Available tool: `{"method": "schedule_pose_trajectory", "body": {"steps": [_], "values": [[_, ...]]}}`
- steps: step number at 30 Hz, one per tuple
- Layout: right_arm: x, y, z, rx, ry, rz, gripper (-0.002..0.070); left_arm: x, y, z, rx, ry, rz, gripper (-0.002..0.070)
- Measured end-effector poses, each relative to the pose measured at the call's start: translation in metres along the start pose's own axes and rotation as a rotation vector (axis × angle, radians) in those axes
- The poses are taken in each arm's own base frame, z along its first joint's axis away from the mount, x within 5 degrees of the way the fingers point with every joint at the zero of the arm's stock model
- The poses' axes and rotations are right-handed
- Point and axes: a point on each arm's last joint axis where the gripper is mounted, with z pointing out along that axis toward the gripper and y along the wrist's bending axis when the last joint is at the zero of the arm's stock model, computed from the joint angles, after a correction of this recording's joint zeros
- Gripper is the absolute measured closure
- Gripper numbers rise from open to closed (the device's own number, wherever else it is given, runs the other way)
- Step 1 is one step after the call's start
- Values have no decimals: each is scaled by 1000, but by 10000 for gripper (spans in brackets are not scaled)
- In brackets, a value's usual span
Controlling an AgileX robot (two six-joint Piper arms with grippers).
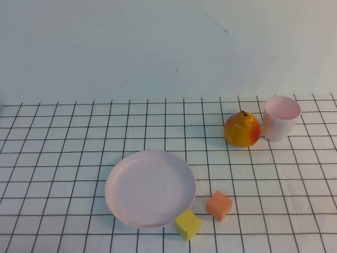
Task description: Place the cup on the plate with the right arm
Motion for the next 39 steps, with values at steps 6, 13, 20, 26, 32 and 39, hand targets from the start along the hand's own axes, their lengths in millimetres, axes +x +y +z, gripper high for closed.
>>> {"method": "schedule_pose_trajectory", "body": {"steps": [6,13,20,26,32,39], "values": [[-32,-6,-6,69,-354,0,678,0,0,0,0,0,0,678],[-58,-13,-22,122,-701,92,678,0,0,0,0,0,0,678],[-66,-13,-30,120,-825,87,678,0,0,0,0,0,0,678],[-100,-9,-27,8,-687,156,678,0,0,0,0,0,0,678],[-147,-12,-29,2,-516,120,678,0,0,0,0,0,0,678],[-182,-17,-10,34,-260,41,678,0,0,0,0,0,0,678]]}}
